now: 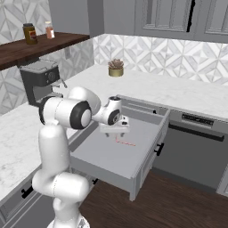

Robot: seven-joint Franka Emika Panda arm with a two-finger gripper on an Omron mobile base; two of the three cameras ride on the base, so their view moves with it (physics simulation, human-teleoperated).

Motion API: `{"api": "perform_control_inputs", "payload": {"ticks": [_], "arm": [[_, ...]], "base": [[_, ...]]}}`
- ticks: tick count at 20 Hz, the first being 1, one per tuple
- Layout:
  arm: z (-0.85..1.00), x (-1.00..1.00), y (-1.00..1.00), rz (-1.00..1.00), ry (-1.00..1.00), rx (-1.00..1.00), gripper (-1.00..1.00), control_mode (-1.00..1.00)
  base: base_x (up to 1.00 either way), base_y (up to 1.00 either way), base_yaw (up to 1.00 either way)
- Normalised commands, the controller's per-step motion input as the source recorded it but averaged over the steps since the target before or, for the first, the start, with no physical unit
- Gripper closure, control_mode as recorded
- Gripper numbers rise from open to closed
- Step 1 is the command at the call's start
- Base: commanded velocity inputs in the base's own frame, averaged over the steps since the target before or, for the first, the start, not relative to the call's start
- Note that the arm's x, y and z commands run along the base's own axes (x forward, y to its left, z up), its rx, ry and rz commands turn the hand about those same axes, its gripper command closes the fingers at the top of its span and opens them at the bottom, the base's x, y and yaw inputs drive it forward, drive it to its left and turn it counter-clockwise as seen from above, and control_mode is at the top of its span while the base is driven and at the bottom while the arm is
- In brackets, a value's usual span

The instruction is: Take a straw from the drawer in front and place it inside the glass cup on the dining counter.

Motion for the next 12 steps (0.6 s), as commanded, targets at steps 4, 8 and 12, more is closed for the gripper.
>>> {"api": "perform_control_inputs", "payload": {"ticks": [4, 8, 12], "arm": [[-0.39, 0.31, 0.23, 0.05, 0.09, -0.06, -1.0, -1.0], [-0.38, 0.25, 0.03, 0.01, 0.01, -0.01, -1.0, -1.0], [-0.34, 0.37, 0.0, 0.0, 0.0, 0.0, -1.0, -1.0]], "base": [[0.0, 0.0, 0.0], [0.0, 0.0, 0.0], [0.0, 0.0, 0.0]]}}
